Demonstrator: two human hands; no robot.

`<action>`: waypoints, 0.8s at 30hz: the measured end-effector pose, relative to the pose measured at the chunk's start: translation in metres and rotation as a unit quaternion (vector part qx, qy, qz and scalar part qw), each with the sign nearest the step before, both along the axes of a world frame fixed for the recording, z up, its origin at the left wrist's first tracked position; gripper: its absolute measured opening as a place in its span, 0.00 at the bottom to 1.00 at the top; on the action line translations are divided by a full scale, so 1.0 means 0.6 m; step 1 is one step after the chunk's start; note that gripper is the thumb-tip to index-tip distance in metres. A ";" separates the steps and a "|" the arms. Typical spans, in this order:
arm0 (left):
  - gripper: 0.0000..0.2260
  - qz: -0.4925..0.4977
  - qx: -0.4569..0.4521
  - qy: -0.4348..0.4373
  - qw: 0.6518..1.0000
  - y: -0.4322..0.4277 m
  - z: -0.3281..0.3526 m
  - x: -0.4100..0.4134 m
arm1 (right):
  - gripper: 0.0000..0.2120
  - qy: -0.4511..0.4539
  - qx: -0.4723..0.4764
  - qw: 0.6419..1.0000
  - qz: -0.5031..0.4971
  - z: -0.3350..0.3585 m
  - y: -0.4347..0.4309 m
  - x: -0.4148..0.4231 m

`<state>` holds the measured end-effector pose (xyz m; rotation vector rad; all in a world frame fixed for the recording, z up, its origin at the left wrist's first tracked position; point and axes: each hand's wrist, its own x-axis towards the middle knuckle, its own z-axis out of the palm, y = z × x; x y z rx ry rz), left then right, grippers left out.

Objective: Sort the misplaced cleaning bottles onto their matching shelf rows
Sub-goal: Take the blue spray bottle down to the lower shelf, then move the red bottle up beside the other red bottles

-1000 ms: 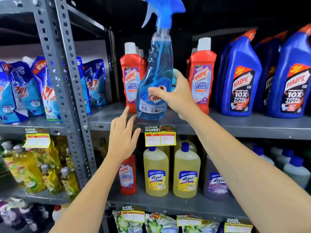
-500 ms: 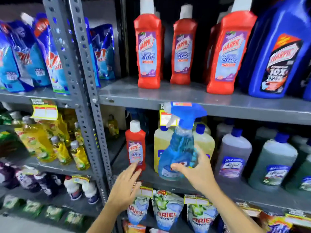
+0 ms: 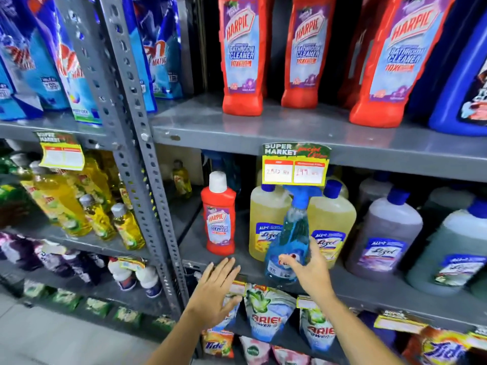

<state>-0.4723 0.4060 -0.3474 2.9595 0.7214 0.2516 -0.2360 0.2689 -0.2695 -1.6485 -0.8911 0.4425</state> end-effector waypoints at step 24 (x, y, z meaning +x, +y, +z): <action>0.33 0.036 0.029 0.026 0.999 -0.014 -0.009 0.003 | 0.15 -0.179 0.191 0.965 0.005 0.112 0.068 -0.158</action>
